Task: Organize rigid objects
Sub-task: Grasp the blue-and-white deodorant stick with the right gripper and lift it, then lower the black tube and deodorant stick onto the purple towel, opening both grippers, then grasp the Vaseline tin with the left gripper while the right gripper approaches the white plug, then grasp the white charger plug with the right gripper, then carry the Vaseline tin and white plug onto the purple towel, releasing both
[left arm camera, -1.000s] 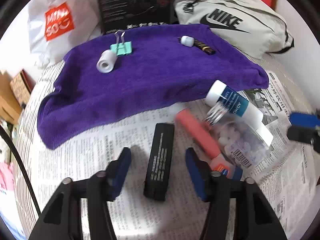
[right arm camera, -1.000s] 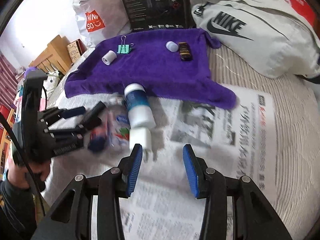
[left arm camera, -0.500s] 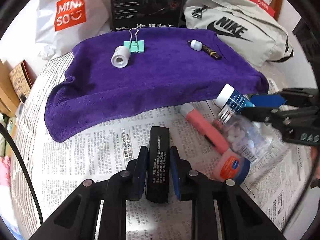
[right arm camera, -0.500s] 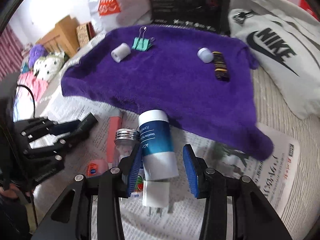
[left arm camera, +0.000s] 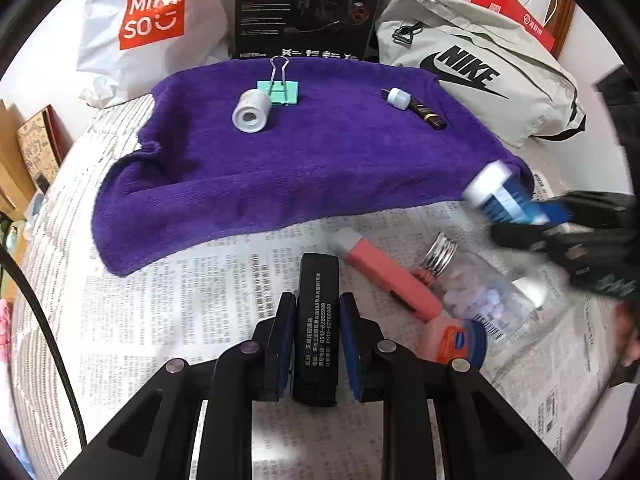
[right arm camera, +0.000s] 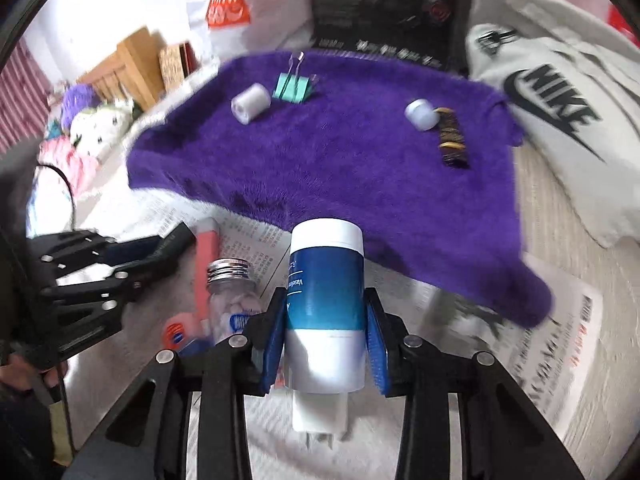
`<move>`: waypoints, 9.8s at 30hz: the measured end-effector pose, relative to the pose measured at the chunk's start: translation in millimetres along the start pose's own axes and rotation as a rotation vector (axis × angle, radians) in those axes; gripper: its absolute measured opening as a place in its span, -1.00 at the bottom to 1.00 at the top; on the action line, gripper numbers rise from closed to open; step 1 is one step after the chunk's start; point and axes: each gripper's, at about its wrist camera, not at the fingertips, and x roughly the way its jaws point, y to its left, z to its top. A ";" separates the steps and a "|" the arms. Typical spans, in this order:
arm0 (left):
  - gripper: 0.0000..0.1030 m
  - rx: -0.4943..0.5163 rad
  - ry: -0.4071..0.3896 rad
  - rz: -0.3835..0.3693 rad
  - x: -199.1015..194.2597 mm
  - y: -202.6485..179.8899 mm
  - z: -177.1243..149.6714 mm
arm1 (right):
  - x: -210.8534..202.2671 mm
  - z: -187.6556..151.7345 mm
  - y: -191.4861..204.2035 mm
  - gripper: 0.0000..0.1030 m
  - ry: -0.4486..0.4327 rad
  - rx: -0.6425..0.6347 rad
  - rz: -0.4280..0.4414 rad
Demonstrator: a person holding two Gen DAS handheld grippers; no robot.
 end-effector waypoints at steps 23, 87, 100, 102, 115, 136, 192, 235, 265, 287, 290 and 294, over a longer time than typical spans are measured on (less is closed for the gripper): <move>-0.59 -0.003 -0.010 0.032 -5.6 8.8 -6.6 | -14.0 -74.5 -60.0 -0.29 0.011 0.158 -0.169; -0.59 -0.074 -0.084 -0.042 -10.0 55.6 94.6 | 21.6 89.9 -82.5 -0.29 -0.025 0.136 -0.064; -0.59 -0.081 -0.047 -0.029 16.0 57.4 107.7 | 62.2 101.6 -74.8 -0.29 0.074 0.060 -0.090; -0.59 -0.081 -0.041 -0.017 20.7 57.6 108.5 | 69.9 101.0 -74.0 -0.29 0.101 0.052 -0.086; -0.59 -0.067 0.012 0.011 42.8 56.4 112.4 | 73.0 94.3 -65.8 -0.11 0.123 -0.016 -0.114; -0.22 -0.030 0.044 0.087 47.0 38.9 103.3 | -13.2 45.7 -70.8 -0.05 -0.022 0.103 -0.110; -0.31 0.125 0.030 -0.075 -23.3 -22.4 -13.2 | -25.4 -50.8 -10.5 0.01 0.028 0.138 -0.007; -0.31 0.013 -0.075 -0.044 -43.5 37.5 54.6 | -22.4 30.6 -8.8 -0.45 -0.018 0.027 0.007; -0.31 -0.013 -0.043 -0.064 -6.1 59.1 92.0 | 60.1 79.6 -23.9 -0.44 0.103 0.009 -0.049; -0.31 -0.058 -0.020 -0.012 51.9 86.2 155.3 | 15.8 83.3 -38.4 -0.17 0.017 0.027 0.024; -0.31 -0.052 -0.006 0.016 63.3 91.2 163.9 | 10.9 78.1 -40.9 -0.17 0.009 0.043 0.030; -0.31 -0.039 0.019 0.018 78.4 91.5 171.3 | 9.6 68.3 -43.4 -0.17 0.019 0.054 0.031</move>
